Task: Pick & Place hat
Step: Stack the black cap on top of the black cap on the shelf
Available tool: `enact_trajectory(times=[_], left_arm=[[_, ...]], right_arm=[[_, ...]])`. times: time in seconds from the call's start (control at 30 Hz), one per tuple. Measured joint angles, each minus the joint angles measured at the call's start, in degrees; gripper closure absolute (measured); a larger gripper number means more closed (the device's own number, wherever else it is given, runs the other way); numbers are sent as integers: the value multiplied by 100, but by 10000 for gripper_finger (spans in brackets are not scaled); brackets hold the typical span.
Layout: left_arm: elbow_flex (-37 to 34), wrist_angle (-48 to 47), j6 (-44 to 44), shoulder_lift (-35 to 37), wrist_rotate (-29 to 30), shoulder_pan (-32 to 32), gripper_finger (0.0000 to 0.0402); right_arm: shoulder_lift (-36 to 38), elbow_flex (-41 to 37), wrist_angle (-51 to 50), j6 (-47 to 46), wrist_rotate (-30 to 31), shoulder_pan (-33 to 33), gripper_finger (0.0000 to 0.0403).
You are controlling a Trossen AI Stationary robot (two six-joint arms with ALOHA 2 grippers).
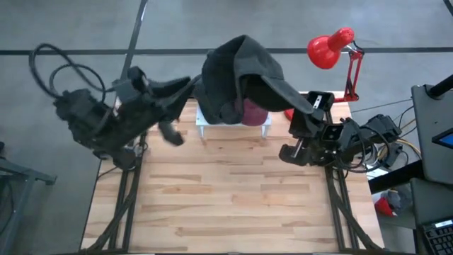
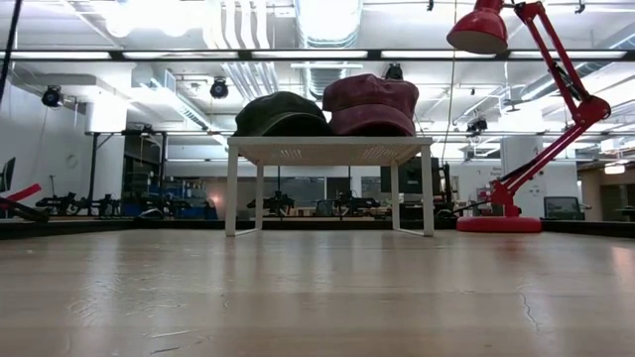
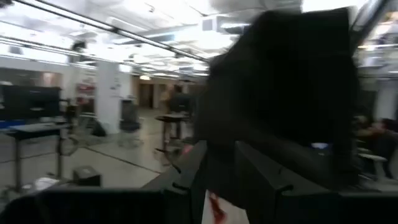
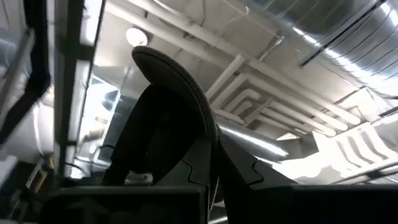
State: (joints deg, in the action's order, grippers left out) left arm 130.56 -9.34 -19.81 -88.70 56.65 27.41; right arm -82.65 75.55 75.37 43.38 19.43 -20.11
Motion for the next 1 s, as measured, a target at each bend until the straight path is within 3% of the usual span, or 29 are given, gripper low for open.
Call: enact_trajectory(times=[0.1, 1.0], left_arm=[[459, -88, -132, -331, -58, -248, 305], [439, 855, -567, -643, -650, -1684, 305]], right_arm=[[6, 2, -4, -47, -64, -39, 390], [-39, -17, -1825, -272, -272, -99, 390]])
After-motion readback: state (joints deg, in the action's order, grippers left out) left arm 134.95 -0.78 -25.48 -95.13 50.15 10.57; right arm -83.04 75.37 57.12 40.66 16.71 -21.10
